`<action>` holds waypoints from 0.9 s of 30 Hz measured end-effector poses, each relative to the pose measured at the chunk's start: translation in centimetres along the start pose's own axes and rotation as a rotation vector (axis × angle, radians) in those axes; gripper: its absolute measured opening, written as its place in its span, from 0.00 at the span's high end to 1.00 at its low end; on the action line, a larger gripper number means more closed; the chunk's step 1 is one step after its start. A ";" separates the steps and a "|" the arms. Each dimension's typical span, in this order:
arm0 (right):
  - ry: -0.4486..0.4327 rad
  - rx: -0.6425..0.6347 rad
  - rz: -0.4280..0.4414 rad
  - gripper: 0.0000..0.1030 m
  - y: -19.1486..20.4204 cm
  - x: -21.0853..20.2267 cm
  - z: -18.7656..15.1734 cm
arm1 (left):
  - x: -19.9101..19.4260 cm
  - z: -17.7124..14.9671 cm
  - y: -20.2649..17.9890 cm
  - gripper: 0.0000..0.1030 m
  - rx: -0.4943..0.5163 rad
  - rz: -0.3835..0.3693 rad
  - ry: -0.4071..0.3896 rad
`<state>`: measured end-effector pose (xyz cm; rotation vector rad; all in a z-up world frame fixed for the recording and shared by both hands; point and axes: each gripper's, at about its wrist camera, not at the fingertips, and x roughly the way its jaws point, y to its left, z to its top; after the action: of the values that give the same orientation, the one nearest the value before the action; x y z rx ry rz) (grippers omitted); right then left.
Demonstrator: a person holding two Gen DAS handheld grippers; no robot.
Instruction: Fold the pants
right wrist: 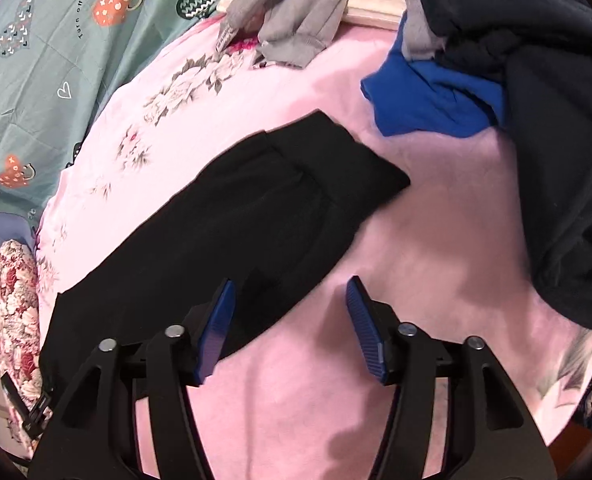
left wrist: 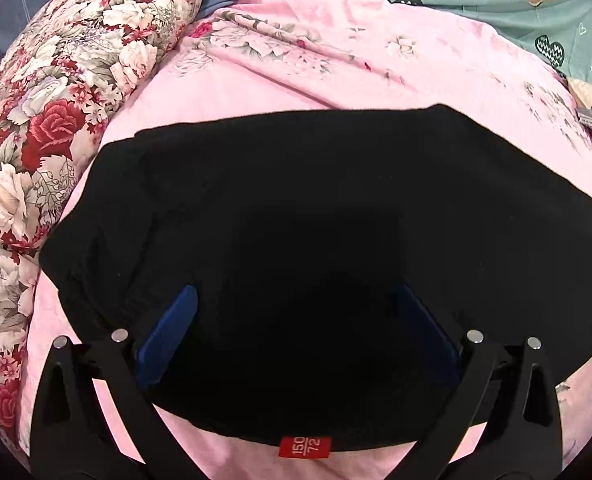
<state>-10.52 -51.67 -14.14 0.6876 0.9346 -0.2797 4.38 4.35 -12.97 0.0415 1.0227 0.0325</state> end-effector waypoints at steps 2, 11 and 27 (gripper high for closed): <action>-0.015 0.006 -0.003 0.38 0.5 0.4 0.2 | 0.3 -0.1 -0.1 0.02 0.005 0.009 0.003; -0.098 -0.003 -0.051 0.54 2.1 2.7 1.8 | 0.8 0.1 0.1 0.02 -0.021 0.004 0.023; -0.050 -0.558 0.228 0.94 22.8 -0.9 -4.1 | -2.2 0.7 2.3 0.02 -0.090 -0.040 -0.043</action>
<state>-2.21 -31.81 -5.47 0.2640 0.8260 0.1656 3.79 6.48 -10.58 -0.0600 0.9778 0.0416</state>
